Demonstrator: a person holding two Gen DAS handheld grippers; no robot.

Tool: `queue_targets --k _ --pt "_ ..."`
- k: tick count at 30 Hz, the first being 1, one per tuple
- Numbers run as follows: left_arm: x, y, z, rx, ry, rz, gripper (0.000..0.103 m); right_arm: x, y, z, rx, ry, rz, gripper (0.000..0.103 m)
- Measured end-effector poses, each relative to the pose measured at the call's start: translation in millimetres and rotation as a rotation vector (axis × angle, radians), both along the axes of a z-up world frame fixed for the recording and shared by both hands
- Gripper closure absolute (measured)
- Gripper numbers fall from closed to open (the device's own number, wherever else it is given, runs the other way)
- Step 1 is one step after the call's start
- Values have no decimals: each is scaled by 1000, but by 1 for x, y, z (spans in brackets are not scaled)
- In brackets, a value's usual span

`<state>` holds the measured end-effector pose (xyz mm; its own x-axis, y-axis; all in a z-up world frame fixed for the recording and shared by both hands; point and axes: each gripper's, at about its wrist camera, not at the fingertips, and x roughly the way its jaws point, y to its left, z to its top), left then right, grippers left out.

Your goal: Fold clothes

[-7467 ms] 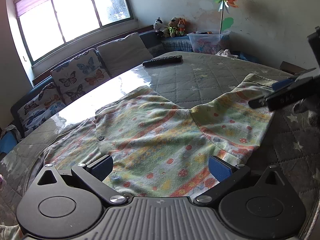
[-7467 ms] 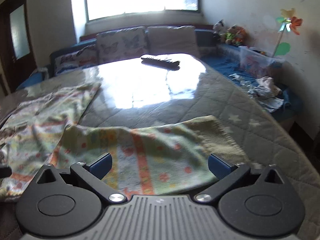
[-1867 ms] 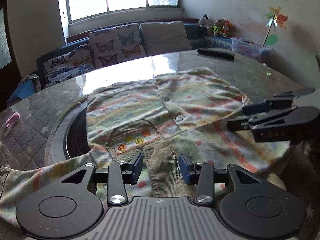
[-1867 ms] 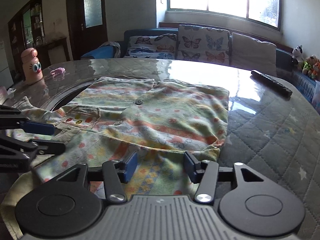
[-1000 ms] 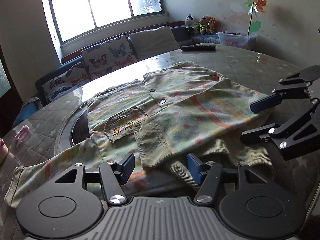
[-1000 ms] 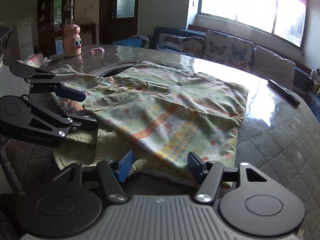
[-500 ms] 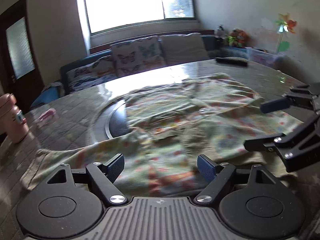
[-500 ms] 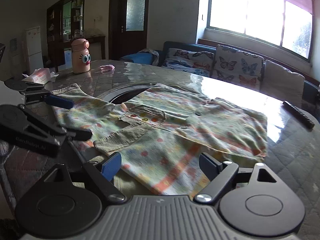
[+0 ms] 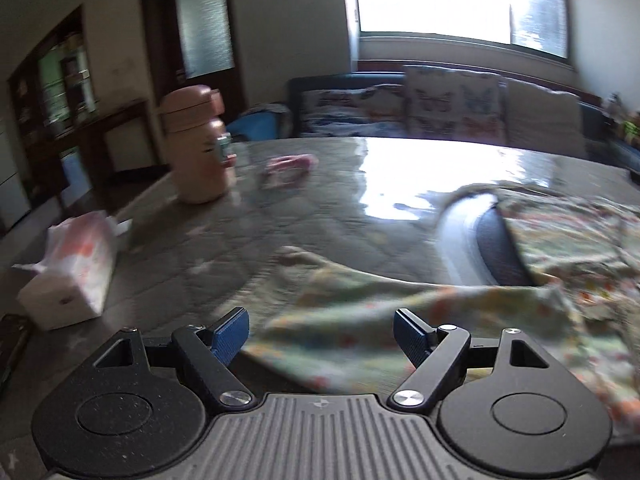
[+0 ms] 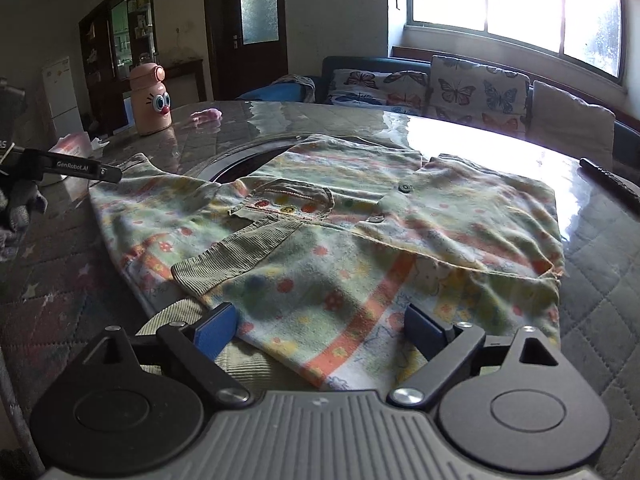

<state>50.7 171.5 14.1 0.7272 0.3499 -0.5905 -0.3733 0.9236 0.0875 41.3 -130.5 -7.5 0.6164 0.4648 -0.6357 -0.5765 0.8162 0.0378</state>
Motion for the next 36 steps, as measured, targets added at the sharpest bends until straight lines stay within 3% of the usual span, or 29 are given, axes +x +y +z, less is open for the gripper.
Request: queue_targets --k 6,13,19,21,24,29,36 --pt "5 33 -4 -19 10 114 28 0 0 1 -1 3 0 10" --pt "6 51 -11 -108 11 146 43 1 1 1 -2 4 0 10" --pt "5 48 -8 -138 -7 105 69 1 1 1 0 4 -4 10" --pt "4 47 -7 -168 -14 97 84 0 0 1 3 2 -5 10" --pt "1 43 -2 -195 -26 94 89 -1 -1 2 7 0 -11 10" --pt "-6 18 18 -231 -72 0 89 -2 -5 5 23 2 -25 11" --pt "-8 -40 41 -305 -99 -215 89 -6 -18 13 51 -20 -55 11"
